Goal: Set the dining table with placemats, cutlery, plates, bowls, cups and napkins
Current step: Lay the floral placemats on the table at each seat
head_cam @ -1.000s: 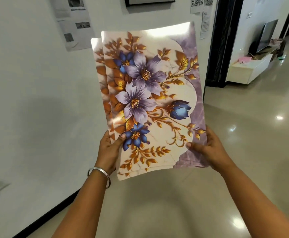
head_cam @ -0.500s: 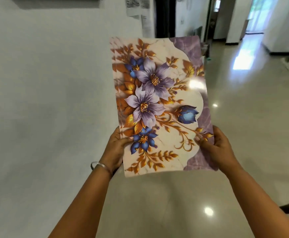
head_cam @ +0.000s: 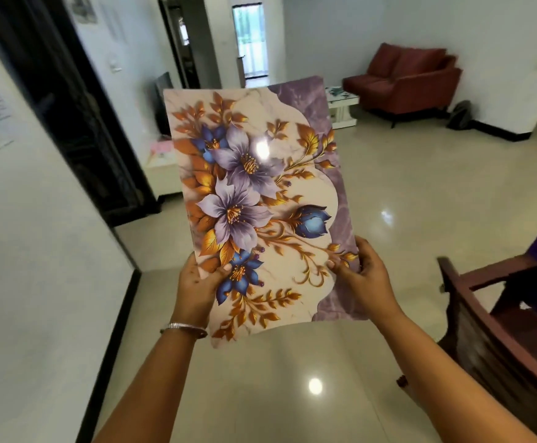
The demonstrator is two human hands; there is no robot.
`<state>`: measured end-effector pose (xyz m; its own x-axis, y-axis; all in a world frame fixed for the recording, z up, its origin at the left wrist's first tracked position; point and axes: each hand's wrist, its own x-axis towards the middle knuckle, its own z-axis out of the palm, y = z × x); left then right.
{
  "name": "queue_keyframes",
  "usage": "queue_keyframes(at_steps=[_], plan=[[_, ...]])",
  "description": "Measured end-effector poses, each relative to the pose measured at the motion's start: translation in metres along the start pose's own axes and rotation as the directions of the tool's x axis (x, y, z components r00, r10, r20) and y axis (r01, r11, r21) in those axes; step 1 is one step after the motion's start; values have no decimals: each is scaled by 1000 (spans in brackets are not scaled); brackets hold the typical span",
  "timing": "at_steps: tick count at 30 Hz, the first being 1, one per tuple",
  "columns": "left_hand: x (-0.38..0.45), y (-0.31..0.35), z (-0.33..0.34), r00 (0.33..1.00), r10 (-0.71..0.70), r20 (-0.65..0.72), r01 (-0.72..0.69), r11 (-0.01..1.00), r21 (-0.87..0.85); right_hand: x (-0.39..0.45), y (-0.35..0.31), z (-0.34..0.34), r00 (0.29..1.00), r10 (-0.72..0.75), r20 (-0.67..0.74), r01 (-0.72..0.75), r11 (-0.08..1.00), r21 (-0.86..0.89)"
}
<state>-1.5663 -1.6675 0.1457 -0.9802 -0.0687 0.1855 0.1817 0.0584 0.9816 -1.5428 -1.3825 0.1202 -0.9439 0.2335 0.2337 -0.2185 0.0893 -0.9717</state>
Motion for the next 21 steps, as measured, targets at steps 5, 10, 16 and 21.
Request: queue_keyframes(at_steps=[5,10,16,21], plan=[[123,-14,75,1000,9,11,-9,1000,-29,122,19,-26,998,-8,-61,4,999,-53],[229,-35,134,999,-7,47,10,999,-47,225,47,-44,993,-7,-118,-2,997,-71],[380,-61,222,981,8,194,7,997,-76,355,86,-73,972,10,-236,-23,998,-51],[505,-74,324,917,36,398,3,995,-97,450,118,-112,891,21,-453,-35,999,-23]])
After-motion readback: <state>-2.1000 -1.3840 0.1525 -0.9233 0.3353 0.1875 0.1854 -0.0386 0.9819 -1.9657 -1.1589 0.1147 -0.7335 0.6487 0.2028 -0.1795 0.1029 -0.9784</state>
